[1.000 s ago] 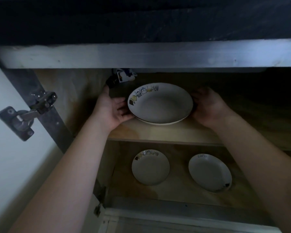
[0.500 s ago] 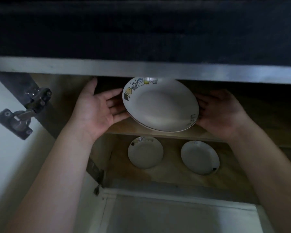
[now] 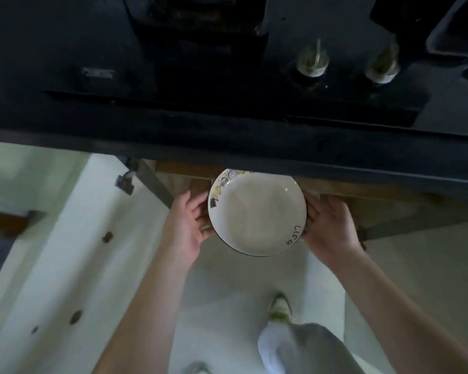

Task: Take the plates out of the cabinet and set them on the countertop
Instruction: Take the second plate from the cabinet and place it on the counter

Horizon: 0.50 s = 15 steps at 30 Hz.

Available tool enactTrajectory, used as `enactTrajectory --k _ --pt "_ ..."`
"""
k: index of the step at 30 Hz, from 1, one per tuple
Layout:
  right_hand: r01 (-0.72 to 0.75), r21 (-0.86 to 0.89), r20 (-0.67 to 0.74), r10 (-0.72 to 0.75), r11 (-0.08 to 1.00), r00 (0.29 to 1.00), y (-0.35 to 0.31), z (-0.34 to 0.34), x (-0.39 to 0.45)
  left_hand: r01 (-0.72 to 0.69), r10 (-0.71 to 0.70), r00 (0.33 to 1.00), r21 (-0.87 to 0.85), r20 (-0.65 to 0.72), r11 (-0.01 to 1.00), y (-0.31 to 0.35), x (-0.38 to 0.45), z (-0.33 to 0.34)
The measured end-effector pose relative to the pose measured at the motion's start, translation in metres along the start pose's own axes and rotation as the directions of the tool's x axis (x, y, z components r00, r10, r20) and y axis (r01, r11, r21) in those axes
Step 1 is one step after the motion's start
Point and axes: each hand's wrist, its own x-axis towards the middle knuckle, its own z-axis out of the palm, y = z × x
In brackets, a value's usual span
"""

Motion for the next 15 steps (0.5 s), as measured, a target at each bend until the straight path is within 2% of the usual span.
enactTrajectory --k 3,9,12,15 --pt "-0.045 -0.02 -0.04 0.044 0.999 0.998 0.004 -0.002 -0.046 0.052 -0.054 0.997 -0.035 -0.052 0.998 -0.014 -0.042 -0.008" --pt "-0.105 -0.139 -0.053 0.099 0.985 0.994 0.007 0.003 -0.151 0.093 -0.096 0.994 -0.073 -0.046 0.993 -0.025 -0.158 -0.037" --pt "-0.153 -0.15 -0.001 0.154 0.977 0.988 0.007 0.01 -0.2 0.085 -0.091 0.995 -0.117 -0.045 0.989 -0.019 -0.214 -0.057" --pt "-0.137 -0.162 0.064 0.149 0.977 0.987 0.003 0.025 -0.254 0.071 -0.072 0.997 -0.113 -0.002 0.991 -0.004 -0.265 -0.076"
